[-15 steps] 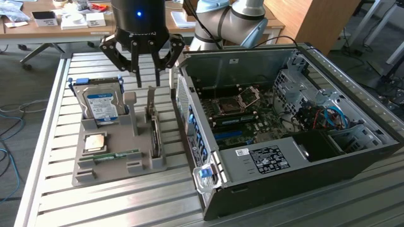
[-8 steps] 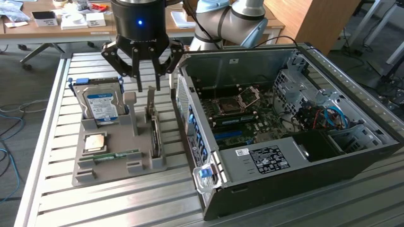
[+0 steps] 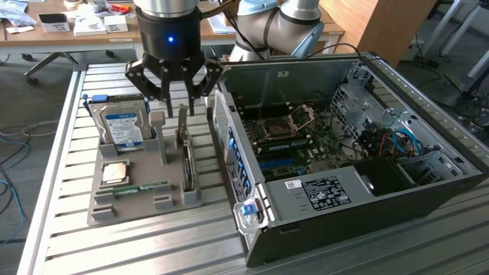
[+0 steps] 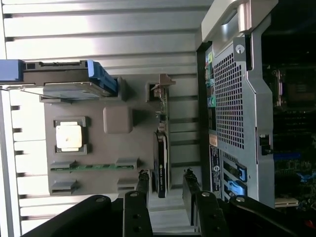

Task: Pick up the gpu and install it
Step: 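Pick up the gpu and move the gpu toward the slot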

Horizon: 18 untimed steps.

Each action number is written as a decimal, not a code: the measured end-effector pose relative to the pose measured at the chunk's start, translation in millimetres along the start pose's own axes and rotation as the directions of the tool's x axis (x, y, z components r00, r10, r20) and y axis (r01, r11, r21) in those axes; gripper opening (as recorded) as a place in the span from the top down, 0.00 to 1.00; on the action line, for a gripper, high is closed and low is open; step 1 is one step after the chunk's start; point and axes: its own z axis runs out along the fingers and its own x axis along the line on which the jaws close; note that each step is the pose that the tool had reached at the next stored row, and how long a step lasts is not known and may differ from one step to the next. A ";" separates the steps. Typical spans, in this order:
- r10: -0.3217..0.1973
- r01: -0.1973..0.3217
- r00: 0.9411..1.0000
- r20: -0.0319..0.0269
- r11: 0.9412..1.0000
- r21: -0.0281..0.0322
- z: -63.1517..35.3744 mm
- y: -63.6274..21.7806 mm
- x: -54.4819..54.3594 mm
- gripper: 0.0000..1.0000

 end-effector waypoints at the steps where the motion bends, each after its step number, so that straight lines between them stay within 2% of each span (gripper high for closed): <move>1: 0.000 0.000 1.000 0.000 1.000 0.000 1.8 -0.1 0.1 0.58; 12: 0.000 0.000 1.000 0.000 1.000 0.000 18.6 -0.9 0.4 0.58; 18: 0.000 0.000 1.000 0.000 1.000 0.000 19.6 -0.9 0.4 0.58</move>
